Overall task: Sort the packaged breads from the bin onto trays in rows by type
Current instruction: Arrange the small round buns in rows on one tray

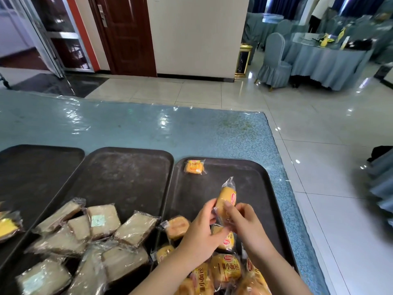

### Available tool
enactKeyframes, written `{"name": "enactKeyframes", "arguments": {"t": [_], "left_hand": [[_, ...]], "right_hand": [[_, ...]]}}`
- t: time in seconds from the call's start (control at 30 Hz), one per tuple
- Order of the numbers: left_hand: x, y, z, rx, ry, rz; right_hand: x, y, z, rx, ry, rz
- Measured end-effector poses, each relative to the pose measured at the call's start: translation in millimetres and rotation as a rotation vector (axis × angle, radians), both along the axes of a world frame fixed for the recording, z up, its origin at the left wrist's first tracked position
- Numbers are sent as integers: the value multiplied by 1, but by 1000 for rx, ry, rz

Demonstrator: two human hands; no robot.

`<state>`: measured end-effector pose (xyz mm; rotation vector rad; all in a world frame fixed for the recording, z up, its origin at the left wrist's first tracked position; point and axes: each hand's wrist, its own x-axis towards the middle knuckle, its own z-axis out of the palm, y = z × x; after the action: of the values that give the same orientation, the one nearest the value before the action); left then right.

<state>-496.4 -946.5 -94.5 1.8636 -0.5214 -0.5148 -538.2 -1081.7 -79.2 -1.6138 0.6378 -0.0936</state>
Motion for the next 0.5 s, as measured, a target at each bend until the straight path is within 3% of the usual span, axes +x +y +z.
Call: {"name": "enactKeyframes", "arguments": {"t": [0.17,0.3,0.43,0.5], "left_hand": [[0,-1,-3,-156,93,114],[8,-1,6,-281,268,217],[26,5,5,-217,340,235],[36,5,1,-220,367,224]], "right_hand": [[-17,12,10,-93,-97,91],[-27,10,12,-135,-114,171],[-23,-7,0,-232,-98,20],[-19,-15,-3,-251,-98,55]]}}
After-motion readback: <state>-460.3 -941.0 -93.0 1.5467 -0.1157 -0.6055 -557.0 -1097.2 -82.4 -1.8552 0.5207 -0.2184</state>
